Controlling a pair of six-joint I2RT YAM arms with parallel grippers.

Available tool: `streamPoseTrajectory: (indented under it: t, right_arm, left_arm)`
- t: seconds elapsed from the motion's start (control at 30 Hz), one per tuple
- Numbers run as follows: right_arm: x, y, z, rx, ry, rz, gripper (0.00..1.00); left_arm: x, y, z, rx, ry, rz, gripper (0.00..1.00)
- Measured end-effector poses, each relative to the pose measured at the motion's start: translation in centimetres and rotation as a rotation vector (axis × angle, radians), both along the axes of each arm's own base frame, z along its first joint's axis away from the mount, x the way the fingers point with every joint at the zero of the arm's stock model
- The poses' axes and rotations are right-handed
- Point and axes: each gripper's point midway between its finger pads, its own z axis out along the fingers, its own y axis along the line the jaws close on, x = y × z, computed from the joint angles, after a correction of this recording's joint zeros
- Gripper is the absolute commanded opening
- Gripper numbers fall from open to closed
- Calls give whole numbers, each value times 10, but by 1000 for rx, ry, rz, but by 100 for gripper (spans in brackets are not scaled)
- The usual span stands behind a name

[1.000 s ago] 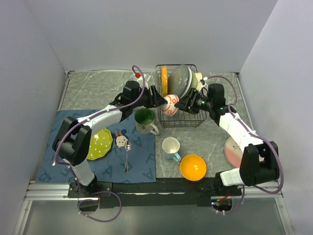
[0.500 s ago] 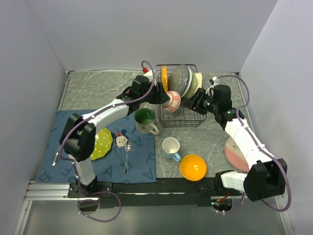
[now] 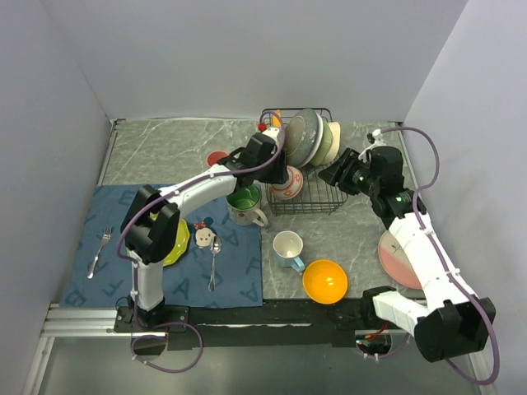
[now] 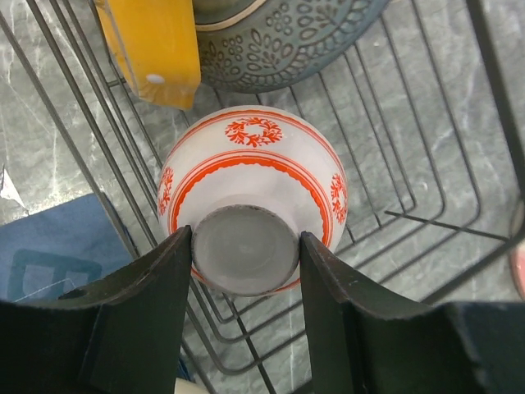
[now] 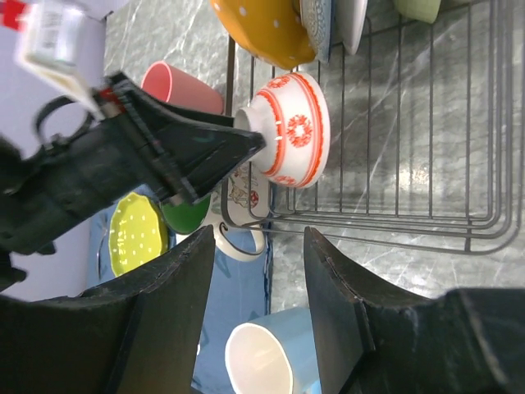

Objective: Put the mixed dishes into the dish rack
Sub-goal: Place the bowl upside down on the dish rack

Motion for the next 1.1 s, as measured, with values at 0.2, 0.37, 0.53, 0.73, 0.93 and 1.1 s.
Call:
streamPoseTrajectory:
  t: [0.2,0.37,0.53,0.73,0.93,1.1]
  right_arm:
    - [-6,-4,14,0,-35,-13,56]
    - [-9,-7,19,2,-47,-20,56]
    - [-11,-9,19,2,-46,-25,56]
    - [-12,-9,21,4,-50,-25,56]
    - [-12,-8,21,6,-49,-22,56]
    - [-12,-9,21,10,-47,-24,56]
  left_arm:
    - [8,-6,-11,38,15,23,1]
    - [13,-9,-20,65,27,41,1]
    - [15,-12,-27,89,34,49,1]
    - [23,-15,-31,124,23,75,1]
    - [27,-15,-33,149,20,89,1]
    - [31,-15,-36,160,12,103,18]
